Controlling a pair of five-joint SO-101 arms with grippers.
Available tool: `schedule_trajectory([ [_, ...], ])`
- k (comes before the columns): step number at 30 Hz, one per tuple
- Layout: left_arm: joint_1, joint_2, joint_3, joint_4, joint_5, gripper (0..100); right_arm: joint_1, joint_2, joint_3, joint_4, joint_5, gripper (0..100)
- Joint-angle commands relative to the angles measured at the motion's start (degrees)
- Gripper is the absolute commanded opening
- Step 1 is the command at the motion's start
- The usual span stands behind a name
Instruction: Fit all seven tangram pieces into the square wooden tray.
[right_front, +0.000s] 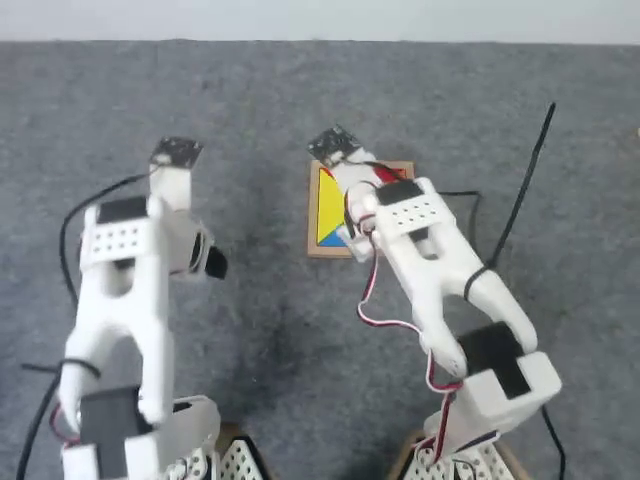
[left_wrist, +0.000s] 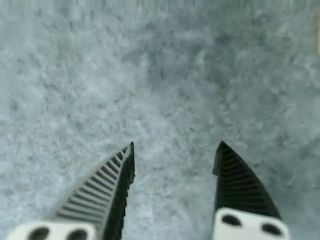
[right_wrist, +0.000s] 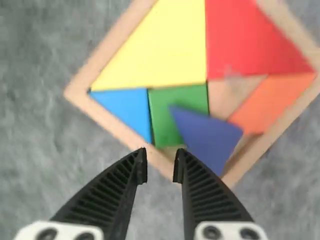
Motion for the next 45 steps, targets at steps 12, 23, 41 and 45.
schedule_trajectory([
  [12,-1.85,-5.19,5.41,-6.33,0.44,25,-0.13,14.81,-19.60,0.75,0.70,10.8],
  [23,-1.85,-5.19,5.49,-6.15,-0.88,25,3.12,15.52,-22.15,2.33,0.70,10.6],
  [41,-1.85,-5.19,5.49,-6.33,-0.88,25,7.78,15.52,-20.84,2.42,0.70,10.5],
  [45,-1.85,-5.19,5.49,-6.24,-0.88,25,9.63,15.60,-19.78,2.42,0.70,10.5],
])
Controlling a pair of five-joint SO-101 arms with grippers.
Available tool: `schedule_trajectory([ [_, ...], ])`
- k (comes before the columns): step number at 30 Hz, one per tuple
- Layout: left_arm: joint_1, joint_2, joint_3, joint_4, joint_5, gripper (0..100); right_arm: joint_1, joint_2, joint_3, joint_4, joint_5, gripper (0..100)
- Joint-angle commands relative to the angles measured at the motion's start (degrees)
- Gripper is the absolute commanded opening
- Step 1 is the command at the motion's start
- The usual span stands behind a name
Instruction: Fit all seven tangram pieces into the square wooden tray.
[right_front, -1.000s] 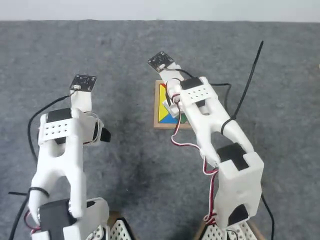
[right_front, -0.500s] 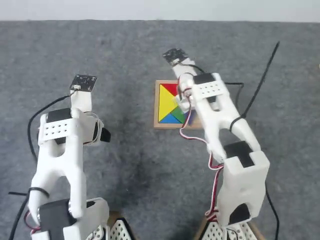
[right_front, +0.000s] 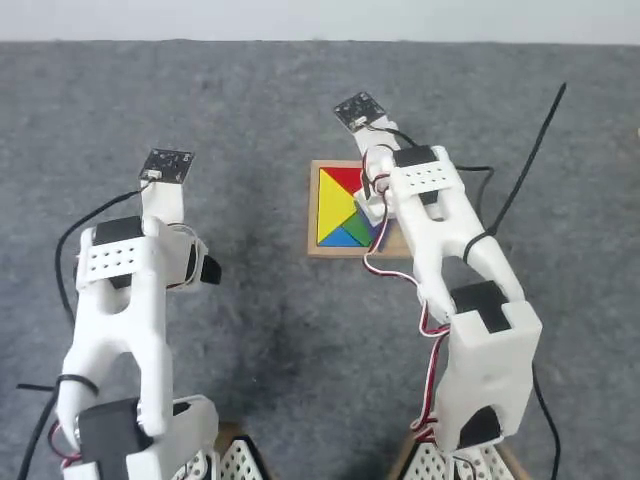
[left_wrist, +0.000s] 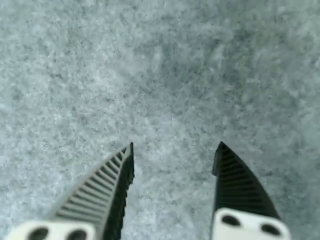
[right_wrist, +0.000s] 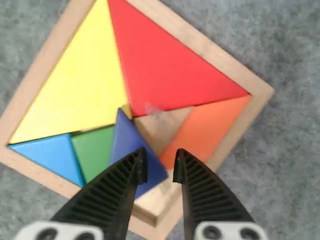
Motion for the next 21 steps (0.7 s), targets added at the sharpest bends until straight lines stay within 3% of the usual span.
schedule_trajectory([
  [1,-0.18,-2.46,-0.31,-1.05,-0.79,25,2.59,-0.66,-0.53,0.57,0.70,10.5],
  [15,-0.18,-2.46,-0.31,-1.23,-0.79,25,6.37,-1.27,3.60,-0.04,1.85,10.5],
  [21,-0.18,-2.46,-0.31,-1.23,-0.79,25,5.76,-9.71,4.04,-0.57,-2.55,10.5],
])
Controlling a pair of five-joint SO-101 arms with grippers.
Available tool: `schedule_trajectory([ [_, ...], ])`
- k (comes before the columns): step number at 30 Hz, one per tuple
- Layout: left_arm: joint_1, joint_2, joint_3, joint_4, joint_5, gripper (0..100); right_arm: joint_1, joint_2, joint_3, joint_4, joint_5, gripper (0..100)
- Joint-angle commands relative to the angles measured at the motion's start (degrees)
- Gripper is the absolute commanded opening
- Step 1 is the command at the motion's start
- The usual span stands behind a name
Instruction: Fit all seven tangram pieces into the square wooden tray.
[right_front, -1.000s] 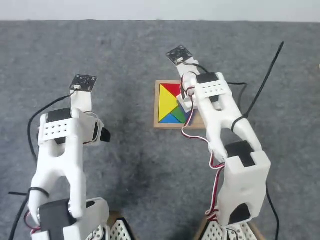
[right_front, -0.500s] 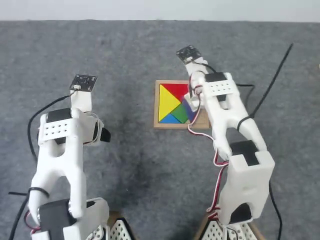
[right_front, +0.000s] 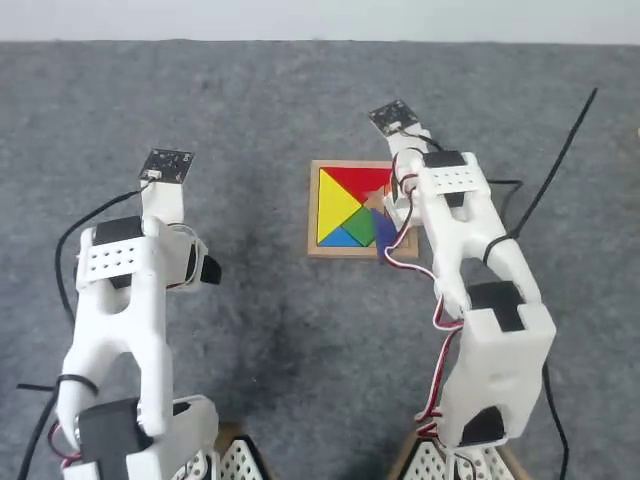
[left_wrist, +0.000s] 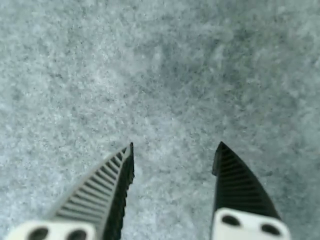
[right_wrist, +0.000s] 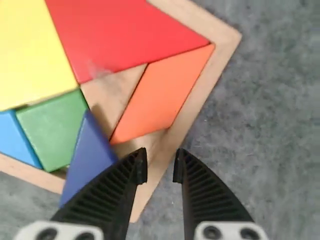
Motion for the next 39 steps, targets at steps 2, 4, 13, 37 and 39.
schedule_trajectory([
  [2,-0.18,-2.46,-0.31,-1.23,-0.79,25,-1.10,-10.42,1.05,-0.92,-1.93,10.5],
  [4,-0.18,-2.46,-0.31,-1.23,-0.79,25,-4.18,-12.35,3.25,-0.92,-1.67,10.5],
  [13,-0.18,-2.46,-0.31,-1.23,-0.97,25,-12.09,-10.33,8.70,-6.64,-1.49,10.5],
  [37,-0.18,-2.46,-0.31,-1.23,-0.97,25,-5.93,-4.35,-1.58,-6.20,-1.85,10.5],
  [39,-0.18,-2.46,-0.31,-1.23,-0.97,25,-5.93,-7.34,-1.23,-6.11,-1.93,10.5],
])
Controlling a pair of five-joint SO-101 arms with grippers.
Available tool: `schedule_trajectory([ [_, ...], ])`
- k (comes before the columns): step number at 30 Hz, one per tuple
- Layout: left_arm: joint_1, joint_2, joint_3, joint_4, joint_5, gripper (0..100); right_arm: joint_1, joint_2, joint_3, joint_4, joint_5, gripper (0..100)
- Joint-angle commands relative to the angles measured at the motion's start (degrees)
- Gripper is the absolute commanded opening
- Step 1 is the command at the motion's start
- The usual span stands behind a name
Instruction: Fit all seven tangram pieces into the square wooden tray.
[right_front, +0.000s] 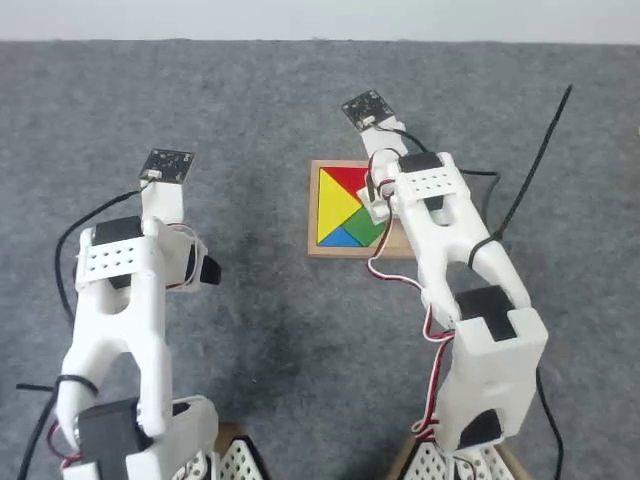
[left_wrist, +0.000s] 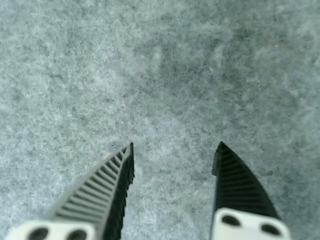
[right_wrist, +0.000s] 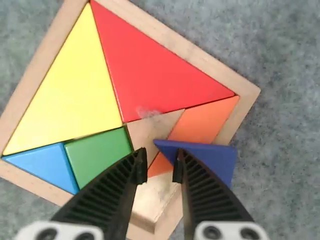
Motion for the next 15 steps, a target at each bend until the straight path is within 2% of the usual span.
schedule_trajectory([
  [1,-0.18,-2.46,-0.31,-1.23,-0.62,25,-0.48,-8.31,-1.32,-0.66,-0.70,10.5],
  [3,-0.18,-2.46,-0.31,-1.23,-0.70,25,0.13,-12.26,0.44,-0.66,-0.70,10.5],
  [8,-0.18,-2.46,-0.31,-1.23,-0.70,25,6.81,-18.33,4.04,-0.75,-0.26,10.5],
  [12,-0.18,-2.46,-0.31,-1.23,-0.70,25,13.93,-14.73,4.31,-0.22,0.26,10.4],
  [15,-0.09,-2.46,-0.31,-1.23,-0.70,25,16.22,-9.10,3.87,-1.45,3.08,10.4],
])
